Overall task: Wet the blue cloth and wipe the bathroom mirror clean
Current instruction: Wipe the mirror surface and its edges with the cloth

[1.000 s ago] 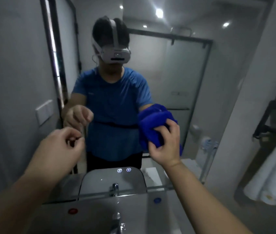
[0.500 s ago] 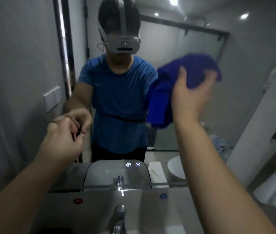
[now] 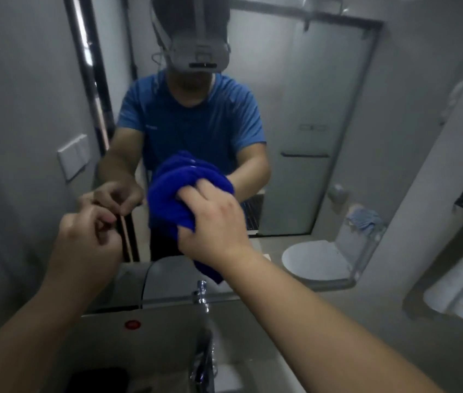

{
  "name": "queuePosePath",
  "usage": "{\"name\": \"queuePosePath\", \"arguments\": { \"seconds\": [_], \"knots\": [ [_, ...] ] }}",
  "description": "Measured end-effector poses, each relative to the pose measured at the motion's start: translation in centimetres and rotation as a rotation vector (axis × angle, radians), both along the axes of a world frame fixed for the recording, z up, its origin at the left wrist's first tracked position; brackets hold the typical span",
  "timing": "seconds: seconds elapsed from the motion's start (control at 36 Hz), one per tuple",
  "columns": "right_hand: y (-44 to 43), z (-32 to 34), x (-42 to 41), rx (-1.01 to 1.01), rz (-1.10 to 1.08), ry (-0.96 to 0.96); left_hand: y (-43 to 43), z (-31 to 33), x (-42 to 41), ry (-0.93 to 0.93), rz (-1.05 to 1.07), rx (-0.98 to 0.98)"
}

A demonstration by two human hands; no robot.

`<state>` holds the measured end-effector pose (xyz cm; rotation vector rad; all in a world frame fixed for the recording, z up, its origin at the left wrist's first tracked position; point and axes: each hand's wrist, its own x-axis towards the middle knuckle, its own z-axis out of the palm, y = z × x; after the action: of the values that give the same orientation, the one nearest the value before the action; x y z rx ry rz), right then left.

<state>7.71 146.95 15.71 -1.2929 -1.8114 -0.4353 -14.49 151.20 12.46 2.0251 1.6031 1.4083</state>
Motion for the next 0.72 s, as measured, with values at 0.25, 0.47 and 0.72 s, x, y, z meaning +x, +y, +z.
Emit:
{"name": "queuePosePath", "arguments": {
  "seconds": [0.25,0.47,0.72],
  "knots": [
    [-7.4,-11.2,17.1,-0.410,-0.564,0.696,-8.1,-12.5,6.0,-0.047,-0.187,-0.591],
    [-9.2,-18.5,22.5,-0.545,-0.503,1.079,-10.9,-17.8,13.7,0.016,-0.481,-0.793],
    [-9.5,-2.4,32.2,-0.114,-0.493,1.010,-5.1,-9.6,8.2,-0.264,-0.050,-0.514]
  ]
}}
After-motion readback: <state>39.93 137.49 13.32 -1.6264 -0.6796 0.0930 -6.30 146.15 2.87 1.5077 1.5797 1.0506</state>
